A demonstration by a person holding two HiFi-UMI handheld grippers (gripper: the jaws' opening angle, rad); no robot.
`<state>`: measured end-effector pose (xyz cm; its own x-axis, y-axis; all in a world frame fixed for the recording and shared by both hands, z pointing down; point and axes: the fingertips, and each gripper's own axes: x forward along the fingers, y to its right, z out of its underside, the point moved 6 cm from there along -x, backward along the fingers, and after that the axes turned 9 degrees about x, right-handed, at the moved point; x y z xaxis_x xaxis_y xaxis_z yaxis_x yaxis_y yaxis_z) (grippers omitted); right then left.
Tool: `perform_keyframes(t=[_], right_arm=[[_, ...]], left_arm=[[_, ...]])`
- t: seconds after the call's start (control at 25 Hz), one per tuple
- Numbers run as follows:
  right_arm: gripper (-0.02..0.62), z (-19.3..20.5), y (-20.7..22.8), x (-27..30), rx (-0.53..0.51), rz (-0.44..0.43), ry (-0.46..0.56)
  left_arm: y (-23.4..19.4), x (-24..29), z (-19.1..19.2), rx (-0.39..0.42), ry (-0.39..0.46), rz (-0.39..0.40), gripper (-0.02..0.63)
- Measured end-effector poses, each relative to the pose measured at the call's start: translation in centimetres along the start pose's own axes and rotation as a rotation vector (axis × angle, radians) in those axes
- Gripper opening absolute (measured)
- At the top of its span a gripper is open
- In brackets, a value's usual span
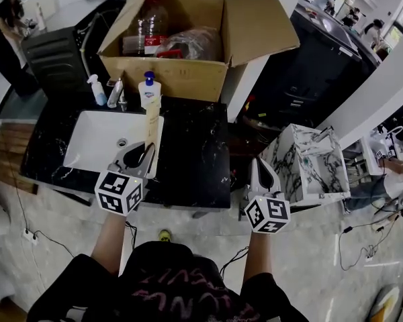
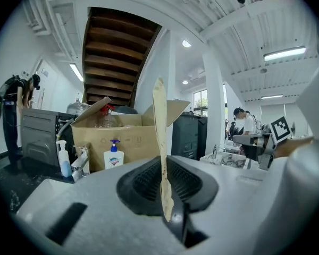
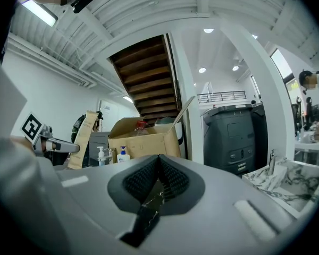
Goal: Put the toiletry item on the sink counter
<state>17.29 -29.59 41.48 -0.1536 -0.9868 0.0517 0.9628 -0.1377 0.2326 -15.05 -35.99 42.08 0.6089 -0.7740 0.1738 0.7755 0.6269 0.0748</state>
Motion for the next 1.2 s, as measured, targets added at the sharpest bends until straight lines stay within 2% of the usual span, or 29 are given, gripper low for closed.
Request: perform_keyframes(t=[0.44,0.8,1.2], right_arm=[[0.012,0.0,-0.4,1.5,0.002,0.021,0.008],[0.012,-1.3,1.4,3.5,0.008,-0.027,0.024],[0.012,-1.8,3.5,4.8,0.023,-0.058,0.03]], left_arm=[[-1.2,1.5,0.4,-0.011,-0.013,0.04,0.031],[-0.3,3.4,-0.3,-0.022,-0.022,0.017,0.031],[1.6,5.8,0.4,-0.041,-0.081,0.023,0.031]])
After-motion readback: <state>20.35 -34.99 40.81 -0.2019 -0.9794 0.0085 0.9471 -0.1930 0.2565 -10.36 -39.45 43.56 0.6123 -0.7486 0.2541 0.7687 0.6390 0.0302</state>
